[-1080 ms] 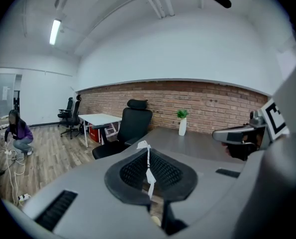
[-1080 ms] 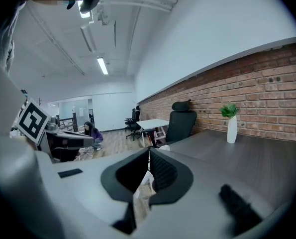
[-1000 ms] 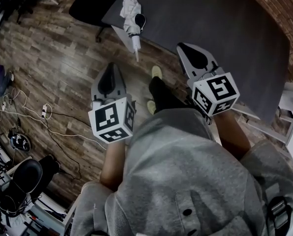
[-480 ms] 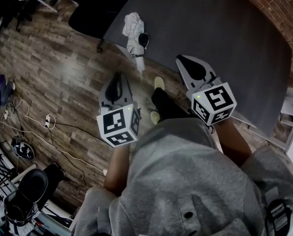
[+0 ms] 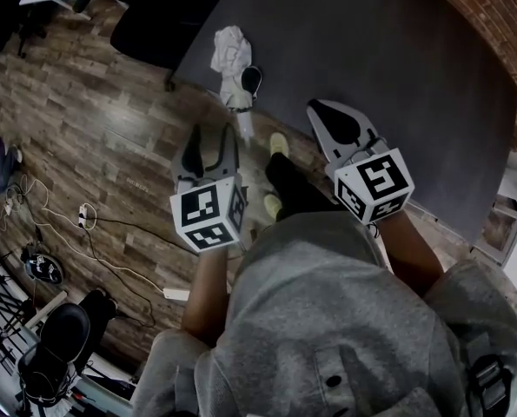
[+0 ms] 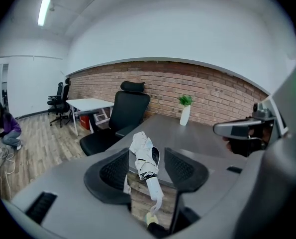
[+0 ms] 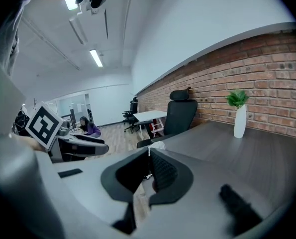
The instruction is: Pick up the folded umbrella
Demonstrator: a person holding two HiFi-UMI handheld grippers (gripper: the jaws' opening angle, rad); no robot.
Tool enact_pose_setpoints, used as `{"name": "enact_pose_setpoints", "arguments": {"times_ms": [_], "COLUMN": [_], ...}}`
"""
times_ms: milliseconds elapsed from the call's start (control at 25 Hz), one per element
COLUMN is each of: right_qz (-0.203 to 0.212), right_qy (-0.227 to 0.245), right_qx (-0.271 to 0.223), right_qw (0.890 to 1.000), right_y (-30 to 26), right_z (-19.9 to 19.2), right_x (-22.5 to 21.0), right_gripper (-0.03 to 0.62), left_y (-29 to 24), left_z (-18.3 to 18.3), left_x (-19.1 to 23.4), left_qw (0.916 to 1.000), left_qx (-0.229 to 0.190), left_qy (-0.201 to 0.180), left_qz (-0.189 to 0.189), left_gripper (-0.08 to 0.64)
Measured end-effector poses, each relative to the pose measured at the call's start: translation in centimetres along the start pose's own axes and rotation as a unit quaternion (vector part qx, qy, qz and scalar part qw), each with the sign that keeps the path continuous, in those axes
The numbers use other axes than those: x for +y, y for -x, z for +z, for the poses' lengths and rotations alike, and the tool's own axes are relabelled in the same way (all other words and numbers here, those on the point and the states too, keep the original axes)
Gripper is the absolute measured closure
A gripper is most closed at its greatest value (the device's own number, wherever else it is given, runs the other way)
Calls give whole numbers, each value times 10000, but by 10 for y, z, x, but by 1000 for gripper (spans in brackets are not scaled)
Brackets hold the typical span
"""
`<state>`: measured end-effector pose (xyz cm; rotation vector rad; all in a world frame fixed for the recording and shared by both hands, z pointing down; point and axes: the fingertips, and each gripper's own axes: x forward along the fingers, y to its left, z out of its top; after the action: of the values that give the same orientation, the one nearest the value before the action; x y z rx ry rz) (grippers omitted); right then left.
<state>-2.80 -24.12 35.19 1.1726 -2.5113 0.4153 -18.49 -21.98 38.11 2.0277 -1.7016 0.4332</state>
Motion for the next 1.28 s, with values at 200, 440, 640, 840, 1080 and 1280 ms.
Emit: {"name": "enact_pose_setpoints", "arguments": {"times_ms": [200, 440, 640, 840, 1080, 1280], "right_qz": [-35, -87, -104, -85, -70, -110], "right_qy": [-71, -191, -287, -358, -475, -540], "right_qx": [78, 165, 239, 320, 402, 489], "right_qw": [9999, 9996, 9992, 9988, 9980, 9973], "right_y": [-8, -15, -25, -34, -41, -44], "right_z": [-4, -10, -13, -18, -25, -34], "right_x": [-11, -27, -38, -49, -61, -70], "right_gripper": [568, 568, 568, 568, 568, 568], "left_y": [-20, -42, -60, -80, -102, -121], "left_z": [-3, -9, -18, -25, -34, -42], "left_x": [-2, -8, -7, -9, -10, -8], "left_qw": [9999, 9993, 9980, 9968, 9945, 9931], "left_qx": [148, 338, 555, 707, 956, 1109], "left_qy": [30, 72, 202, 264, 286, 255], "left_qz": [-59, -162, -213, -269, -311, -291], "left_gripper": [347, 336, 324, 304, 272, 250]}}
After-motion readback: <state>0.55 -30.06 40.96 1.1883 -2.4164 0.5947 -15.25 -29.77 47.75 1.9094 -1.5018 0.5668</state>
